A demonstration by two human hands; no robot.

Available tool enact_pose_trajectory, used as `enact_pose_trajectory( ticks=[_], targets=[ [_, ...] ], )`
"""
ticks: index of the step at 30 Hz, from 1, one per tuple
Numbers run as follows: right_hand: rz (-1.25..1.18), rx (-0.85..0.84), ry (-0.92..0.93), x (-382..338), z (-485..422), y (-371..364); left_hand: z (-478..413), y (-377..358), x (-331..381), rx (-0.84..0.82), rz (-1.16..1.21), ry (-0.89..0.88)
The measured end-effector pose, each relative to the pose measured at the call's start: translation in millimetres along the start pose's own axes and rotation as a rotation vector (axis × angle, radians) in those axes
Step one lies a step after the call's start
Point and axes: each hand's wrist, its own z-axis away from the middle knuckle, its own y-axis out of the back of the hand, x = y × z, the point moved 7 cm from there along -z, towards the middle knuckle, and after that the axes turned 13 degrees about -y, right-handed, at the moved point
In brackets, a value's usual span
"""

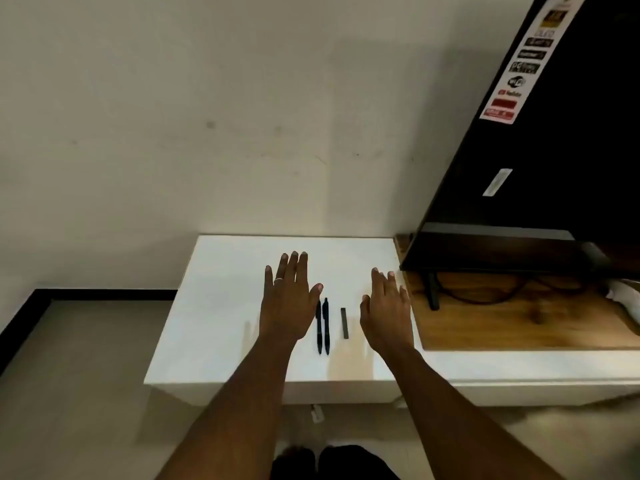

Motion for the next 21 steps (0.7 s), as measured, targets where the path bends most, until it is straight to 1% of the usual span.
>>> enact_pose_trajectory(
  ticks=[3, 8, 12, 16, 18, 21],
  targets=[
    [-0.016, -0.005, -0.028, 9.9, 24.2, -9.8, 27.0, -12.6, 6.0, -0.010, 0.008, 0.001],
    [-0.091, 0.065, -0.092, 28.7, 83.8, -7.8, 89.6, -20.1, 23.5, 0.033, 0.064, 0.016],
    [-0.095, 0.020, -0.151, 31.7, 106.9, -8.9, 118.7, -28.7, 30.7, 0.022, 0.096, 0.028],
    [-0.210, -0.067, -0.229, 29.9, 107.0, -23.6, 124.7, -48.1, 23.5, 0.009, 0.211, 0.122],
    [-0.267, -0.077, -0.265, 24.7, 98.0, -32.5, 119.9, -61.9, 21.9, 0.008, 0.288, 0.157],
    [-0.361, -0.073, -0.301, 16.5, 82.8, -45.1, 107.9, -78.8, 19.1, 0.060, 0.423, 0.207]
  ],
)
